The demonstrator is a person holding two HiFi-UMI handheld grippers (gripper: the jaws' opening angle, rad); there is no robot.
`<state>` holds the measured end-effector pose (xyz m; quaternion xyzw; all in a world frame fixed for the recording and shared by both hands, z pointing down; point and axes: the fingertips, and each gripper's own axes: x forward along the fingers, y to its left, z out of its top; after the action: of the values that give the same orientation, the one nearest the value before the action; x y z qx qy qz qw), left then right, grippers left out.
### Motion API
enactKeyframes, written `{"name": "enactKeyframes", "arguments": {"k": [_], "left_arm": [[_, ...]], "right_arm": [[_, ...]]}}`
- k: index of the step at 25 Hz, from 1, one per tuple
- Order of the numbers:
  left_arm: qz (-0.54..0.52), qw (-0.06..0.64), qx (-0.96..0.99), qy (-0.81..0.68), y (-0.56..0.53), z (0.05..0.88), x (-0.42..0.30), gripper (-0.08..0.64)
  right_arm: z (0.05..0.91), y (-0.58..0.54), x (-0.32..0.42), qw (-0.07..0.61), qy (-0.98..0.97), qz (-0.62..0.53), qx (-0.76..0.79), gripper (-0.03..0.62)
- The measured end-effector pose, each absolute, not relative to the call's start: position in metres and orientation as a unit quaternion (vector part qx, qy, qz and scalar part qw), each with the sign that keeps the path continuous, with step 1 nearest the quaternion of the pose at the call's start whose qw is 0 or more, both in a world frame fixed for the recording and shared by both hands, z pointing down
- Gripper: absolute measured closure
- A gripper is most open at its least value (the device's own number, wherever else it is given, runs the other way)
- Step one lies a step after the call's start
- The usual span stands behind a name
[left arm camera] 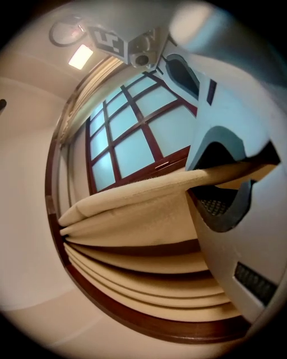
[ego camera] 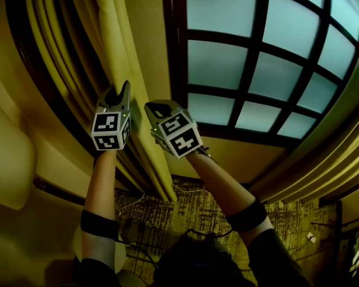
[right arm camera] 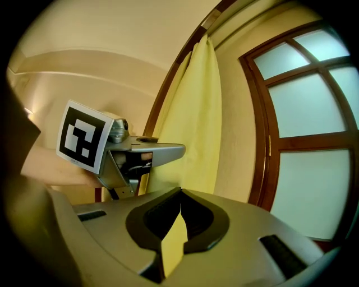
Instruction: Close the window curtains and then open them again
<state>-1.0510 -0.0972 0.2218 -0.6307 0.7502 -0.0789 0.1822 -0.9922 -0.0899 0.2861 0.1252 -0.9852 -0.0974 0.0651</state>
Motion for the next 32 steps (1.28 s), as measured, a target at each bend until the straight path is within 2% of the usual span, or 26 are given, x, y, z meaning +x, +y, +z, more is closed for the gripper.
{"name": "enactKeyframes", "arguments": {"k": [17, 32], "left_arm": [[-0.089, 0.22, -0.658, 0.715, -0.155, 0.205, -0.927, 0.544], [-0.138, 0.248, -0.71, 0.645, -0.217, 0.199, -0.705, 0.543]], "right_arm": [[0.288, -0.143, -0.874, 0.081, -0.974, -0.092, 0.189, 0.588], [0.293, -0.209, -0.681, 0.073, -0.961, -0.081, 0.254, 0.588]]}}
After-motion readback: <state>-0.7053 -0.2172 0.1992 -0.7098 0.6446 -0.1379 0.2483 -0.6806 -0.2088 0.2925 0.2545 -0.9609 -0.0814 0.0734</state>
